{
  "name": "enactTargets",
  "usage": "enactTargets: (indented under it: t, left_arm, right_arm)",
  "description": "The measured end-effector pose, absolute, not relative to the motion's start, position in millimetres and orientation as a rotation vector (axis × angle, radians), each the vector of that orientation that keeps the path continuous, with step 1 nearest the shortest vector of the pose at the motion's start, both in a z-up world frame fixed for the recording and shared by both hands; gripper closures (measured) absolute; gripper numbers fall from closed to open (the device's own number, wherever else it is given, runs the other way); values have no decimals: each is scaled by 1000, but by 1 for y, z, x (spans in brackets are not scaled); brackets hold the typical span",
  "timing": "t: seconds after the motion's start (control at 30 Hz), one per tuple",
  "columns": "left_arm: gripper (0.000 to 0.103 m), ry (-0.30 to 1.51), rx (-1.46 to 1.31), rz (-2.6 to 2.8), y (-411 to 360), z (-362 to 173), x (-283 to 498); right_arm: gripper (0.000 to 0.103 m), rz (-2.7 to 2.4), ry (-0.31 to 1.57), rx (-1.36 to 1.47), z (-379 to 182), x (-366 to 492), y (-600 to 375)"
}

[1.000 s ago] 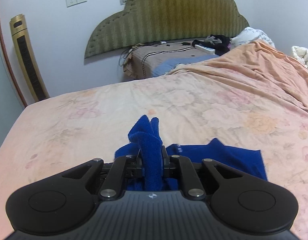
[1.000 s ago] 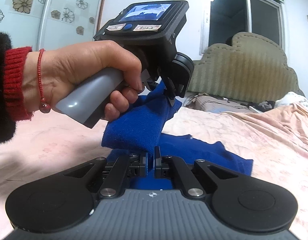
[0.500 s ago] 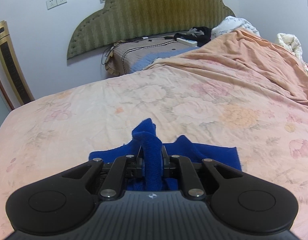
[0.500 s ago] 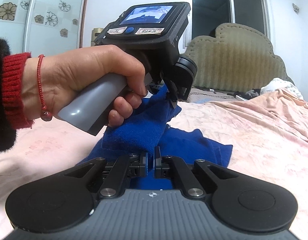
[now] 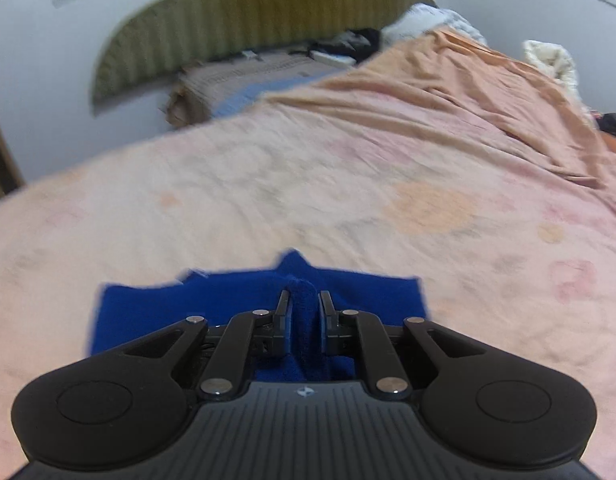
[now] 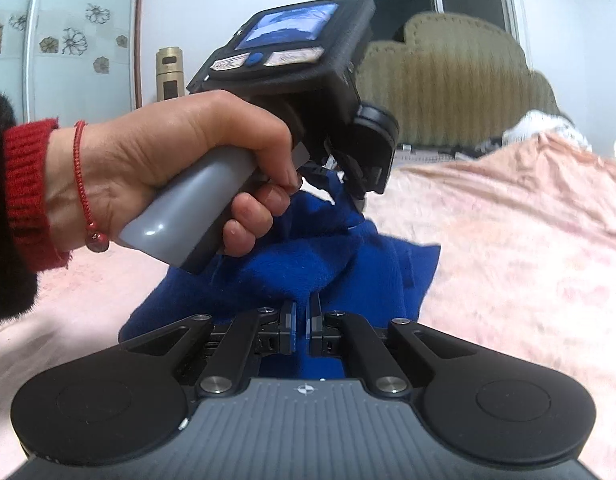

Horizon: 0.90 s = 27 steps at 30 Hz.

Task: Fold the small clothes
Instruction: 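Lift the grasped sweater edge with both grippers and fold it over, then lay the folded edge down and open both grippers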

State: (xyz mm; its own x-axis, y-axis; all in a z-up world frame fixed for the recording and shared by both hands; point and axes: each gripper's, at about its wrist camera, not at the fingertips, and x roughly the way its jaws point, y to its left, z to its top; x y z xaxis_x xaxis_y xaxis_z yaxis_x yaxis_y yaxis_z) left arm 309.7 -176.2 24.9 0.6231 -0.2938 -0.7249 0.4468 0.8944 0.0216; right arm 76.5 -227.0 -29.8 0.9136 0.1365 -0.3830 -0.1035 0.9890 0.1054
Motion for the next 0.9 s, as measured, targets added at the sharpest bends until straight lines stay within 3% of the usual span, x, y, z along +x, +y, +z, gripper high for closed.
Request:
enactTargets:
  t: [0.1,0.13,0.17,0.23,0.33,0.37,0.43,0.5,0.57,0.83,0.9]
  left_arm:
    - [87,819,157,-482,-176,26,311]
    - [73,825,142,-494,-176,28,311]
    - [48,828,125,-505,-175,31,311]
    - [12,800,92,-513,-170,38,309]
    - [10,718,66,-508,-157,55,301]
    - [10,712,60,-507,-152,59,300]
    - [10,706,51,-482,-138,64,295]
    - [10,699,67,-444,-123,62,287]
    - [10,680,87,-412,-105,55,277]
    - [10,587,247,-285,-63,22,223]
    - [10,582,276,-309,-66,18,212]
  right_arm:
    - [99,129,427,139,-34,78,-237]
    - [99,135,438,165,-37,79,-241]
    - [99,142,452,193,-39,80,-244]
    - [99,159,484,247,-43,83,-251]
    - [96,196,537,337,-52,90,-261]
    - [81,213,558,375,-55,93,-265]
    - [72,233,590,439,-58,100,-273]
    - [47,271,597,516,-60,106,-284]
    - [36,310,607,590,-59,116,-295]
    - [25,455,669,889,-69,191,-336]
    - [16,492,685,979,-77,207,-345]
